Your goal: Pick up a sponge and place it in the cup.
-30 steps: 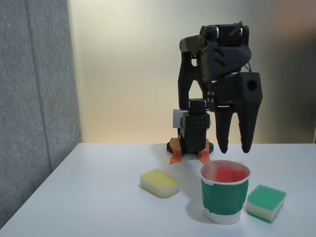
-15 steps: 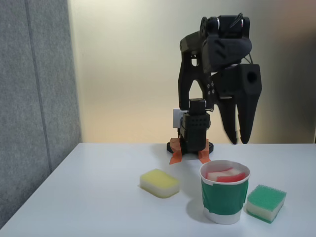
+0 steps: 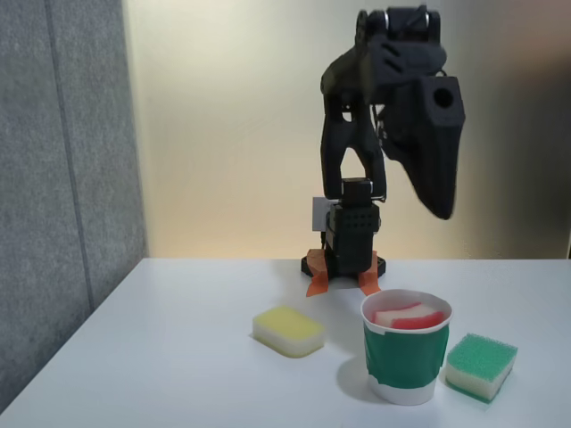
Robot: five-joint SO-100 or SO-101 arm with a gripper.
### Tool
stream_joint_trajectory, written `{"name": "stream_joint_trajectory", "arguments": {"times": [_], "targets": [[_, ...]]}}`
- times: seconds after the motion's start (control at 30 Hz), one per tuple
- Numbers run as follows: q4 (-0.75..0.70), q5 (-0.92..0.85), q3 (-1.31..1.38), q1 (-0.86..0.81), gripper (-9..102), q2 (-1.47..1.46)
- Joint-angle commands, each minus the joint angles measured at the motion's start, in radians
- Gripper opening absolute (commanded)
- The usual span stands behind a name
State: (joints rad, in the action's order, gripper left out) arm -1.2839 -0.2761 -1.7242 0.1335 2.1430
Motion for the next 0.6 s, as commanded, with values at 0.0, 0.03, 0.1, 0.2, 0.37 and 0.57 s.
{"name": "stream_joint_trajectory", "arguments": {"times": [0.0, 0.03, 0.1, 0.2, 0.37, 0.57], "targets": [[0.135, 0.048, -0.187, 0.014, 0, 0.173], [0.167, 0.057, -0.238, 0.014, 0, 0.204], [0.210, 0.061, -0.314, 0.008, 0, 0.261], [0.267, 0.066, -0.428, -0.008, 0, 0.354], [0.347, 0.089, -0.604, -0.021, 0, 0.528], [0.414, 0.091, -0.769, -0.054, 0, 0.710]]}}
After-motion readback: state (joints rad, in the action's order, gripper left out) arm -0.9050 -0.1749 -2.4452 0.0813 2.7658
